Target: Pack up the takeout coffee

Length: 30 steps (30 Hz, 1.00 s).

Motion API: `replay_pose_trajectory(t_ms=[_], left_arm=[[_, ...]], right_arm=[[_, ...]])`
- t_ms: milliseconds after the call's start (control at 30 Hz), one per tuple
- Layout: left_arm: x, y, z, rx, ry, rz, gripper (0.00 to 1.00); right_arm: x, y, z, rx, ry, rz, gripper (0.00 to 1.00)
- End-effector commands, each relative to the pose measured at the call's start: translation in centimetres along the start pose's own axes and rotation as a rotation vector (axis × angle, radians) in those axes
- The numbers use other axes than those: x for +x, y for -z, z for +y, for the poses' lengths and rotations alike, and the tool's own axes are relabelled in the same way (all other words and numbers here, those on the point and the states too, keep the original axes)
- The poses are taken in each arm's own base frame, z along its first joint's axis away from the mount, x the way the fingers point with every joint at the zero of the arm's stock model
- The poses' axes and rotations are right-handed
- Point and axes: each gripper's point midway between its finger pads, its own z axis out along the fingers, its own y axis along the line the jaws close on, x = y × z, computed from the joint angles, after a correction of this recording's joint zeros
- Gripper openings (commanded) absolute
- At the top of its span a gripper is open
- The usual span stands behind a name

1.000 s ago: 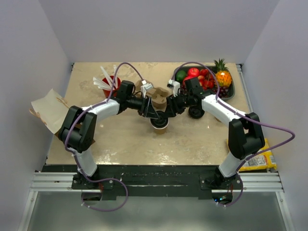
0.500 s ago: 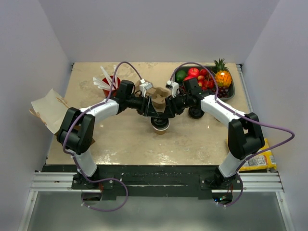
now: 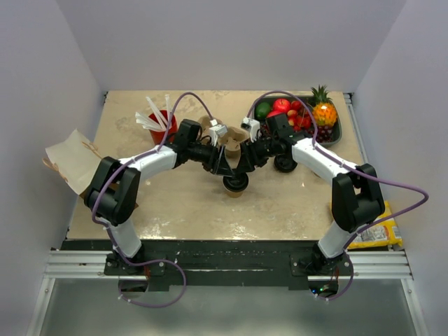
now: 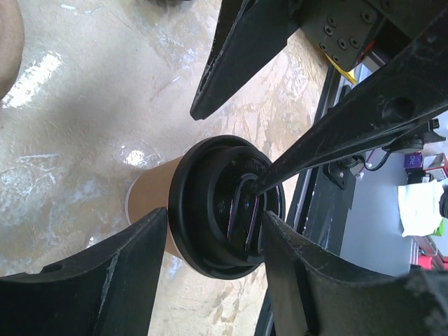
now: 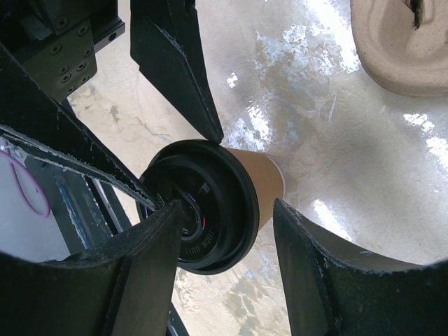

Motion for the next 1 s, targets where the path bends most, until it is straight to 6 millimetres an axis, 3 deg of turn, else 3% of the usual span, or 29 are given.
replay_pose_trajectory(t_ms=[0,367,967], left_arm=[[-1.7,0.6,-1.2,0.017,-0.072,-0.032,0.61],[-1.3,0.9,-1.5,0.051,-0.08,-0.026,0.62],[1.7,1.4,-0.5,0.104,-0.002,0.02,0.62]], right_arm=[[-1.1,0.4,0.9,-0.019,0.022,-0.025,0.58],[-0.3,1.1,2.3,-0.082,0.064,-0.002,0.68],[1.0,-0.2,1.4,-0.062,0.025,0.037,0.67]])
